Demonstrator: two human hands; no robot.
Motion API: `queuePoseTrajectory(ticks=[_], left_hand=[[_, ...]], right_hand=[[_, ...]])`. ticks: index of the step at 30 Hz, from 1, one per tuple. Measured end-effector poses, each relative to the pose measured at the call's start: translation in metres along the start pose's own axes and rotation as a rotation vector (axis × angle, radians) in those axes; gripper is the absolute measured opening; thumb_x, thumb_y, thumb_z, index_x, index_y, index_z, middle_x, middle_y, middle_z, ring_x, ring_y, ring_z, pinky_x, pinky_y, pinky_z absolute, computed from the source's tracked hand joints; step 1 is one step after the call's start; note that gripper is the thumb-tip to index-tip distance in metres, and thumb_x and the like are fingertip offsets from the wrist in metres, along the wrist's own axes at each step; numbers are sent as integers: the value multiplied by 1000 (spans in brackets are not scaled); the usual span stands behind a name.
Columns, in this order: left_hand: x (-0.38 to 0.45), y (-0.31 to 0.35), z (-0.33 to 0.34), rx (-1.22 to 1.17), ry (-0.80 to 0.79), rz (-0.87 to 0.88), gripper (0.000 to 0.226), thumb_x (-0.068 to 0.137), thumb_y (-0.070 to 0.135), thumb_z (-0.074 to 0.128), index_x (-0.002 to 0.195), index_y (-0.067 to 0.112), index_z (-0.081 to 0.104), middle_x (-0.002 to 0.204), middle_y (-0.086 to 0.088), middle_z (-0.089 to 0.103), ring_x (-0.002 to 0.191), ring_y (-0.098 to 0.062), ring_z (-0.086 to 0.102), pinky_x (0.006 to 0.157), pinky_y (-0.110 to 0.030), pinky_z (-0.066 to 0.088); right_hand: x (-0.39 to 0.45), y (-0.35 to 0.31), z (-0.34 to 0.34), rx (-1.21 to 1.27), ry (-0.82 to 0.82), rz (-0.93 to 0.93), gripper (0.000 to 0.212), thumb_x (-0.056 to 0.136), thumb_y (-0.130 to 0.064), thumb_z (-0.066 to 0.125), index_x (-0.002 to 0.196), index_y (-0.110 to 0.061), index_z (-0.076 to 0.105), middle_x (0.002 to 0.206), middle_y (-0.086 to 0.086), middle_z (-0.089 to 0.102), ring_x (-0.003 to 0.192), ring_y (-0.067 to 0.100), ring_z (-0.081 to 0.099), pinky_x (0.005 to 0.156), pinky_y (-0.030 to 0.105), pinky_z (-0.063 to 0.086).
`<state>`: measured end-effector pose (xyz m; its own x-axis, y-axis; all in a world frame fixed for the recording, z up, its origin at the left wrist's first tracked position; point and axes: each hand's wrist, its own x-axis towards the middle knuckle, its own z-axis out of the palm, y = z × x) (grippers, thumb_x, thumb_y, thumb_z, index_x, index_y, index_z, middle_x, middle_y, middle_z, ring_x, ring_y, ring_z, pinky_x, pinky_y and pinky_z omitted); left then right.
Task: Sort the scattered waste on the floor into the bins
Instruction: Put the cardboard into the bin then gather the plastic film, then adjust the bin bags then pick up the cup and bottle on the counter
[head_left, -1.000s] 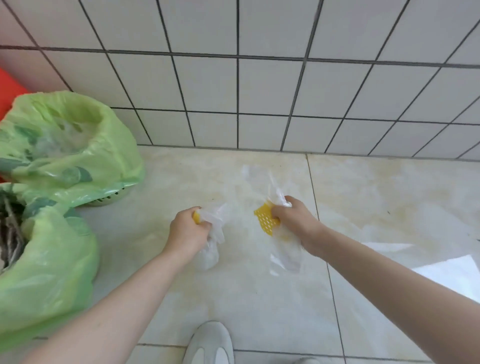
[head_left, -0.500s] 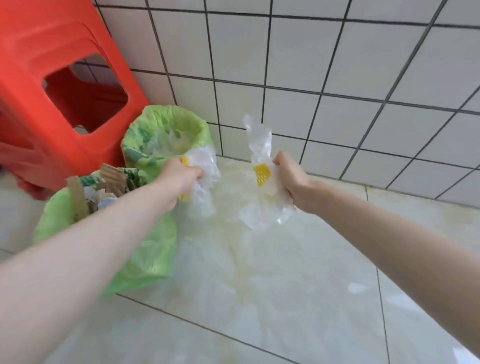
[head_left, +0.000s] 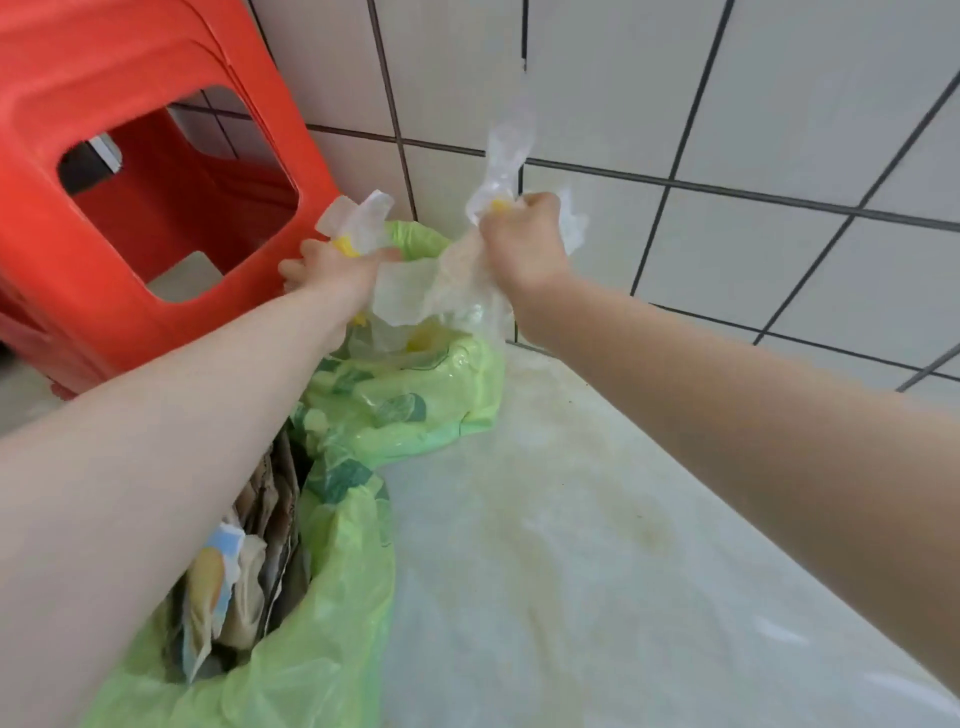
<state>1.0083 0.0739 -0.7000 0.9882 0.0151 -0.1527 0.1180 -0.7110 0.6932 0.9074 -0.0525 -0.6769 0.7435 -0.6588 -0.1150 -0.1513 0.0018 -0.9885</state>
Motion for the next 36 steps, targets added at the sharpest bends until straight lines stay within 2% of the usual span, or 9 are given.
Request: queuePoseTrajectory(ticks=[4,9,13,16,20,23,25,29,36], left_hand=[[23,-16,12,430,-114,138,54,100,29,38,144,1,26,151,-25,20,137,-42,26,111,-47,24],[37,-35,7,664,-641,153,44,104,19,25,147,10,28,150,-13,33,135,-31,34,111,-40,31],[31,-44,9,750,-783,164,36,101,16,34,132,7,51,133,-14,53,114,-30,53,102,-41,42],[25,-45,5,772,-747,165,29,97,16,44,119,3,58,119,-13,59,97,-27,55,92,-37,48],[8,-36,-21,598,-542,189,17,92,13,52,99,1,62,93,-11,62,79,-25,55,63,-31,46],[-11,-21,-57,467,-413,190,6,86,10,57,90,5,59,100,-15,63,82,-30,59,64,-32,44],[-24,-7,-85,391,-380,186,16,85,13,58,99,5,61,105,-15,63,94,-33,61,71,-34,48],[-53,15,-156,233,-398,137,35,88,18,57,123,13,61,123,-9,63,111,-29,59,95,-40,49],[-123,55,-329,-37,-188,-79,19,87,17,57,102,21,69,94,-4,71,94,-24,63,85,-33,52]], right_hand=[[30,17,54,-281,-116,-196,25,94,-14,46,117,-11,40,113,11,50,91,26,54,66,28,41],[41,42,83,-1278,-433,-592,27,89,-10,55,116,-12,50,102,5,53,88,26,53,65,36,42],[43,53,104,-1548,-832,-338,26,94,-16,50,117,-8,57,109,9,60,89,26,57,76,37,48],[47,58,114,-1582,-955,-189,41,90,-23,59,127,-10,51,119,9,58,93,26,53,81,35,45],[38,29,101,-1463,-946,-195,54,86,-30,66,131,-12,45,119,8,60,102,29,60,89,42,51],[25,-12,78,-1462,-852,-264,38,88,-22,60,119,-4,48,114,13,56,106,33,55,81,33,46],[13,-44,62,-1431,-739,-260,23,88,-12,51,108,-2,52,112,16,55,106,34,53,77,33,45],[-21,-121,46,-1343,-749,-192,46,88,-12,46,134,-8,45,128,17,54,117,33,51,93,40,48],[-115,-282,68,-1209,-883,-214,36,94,-16,43,129,-15,50,125,-2,61,104,21,61,85,29,50]])
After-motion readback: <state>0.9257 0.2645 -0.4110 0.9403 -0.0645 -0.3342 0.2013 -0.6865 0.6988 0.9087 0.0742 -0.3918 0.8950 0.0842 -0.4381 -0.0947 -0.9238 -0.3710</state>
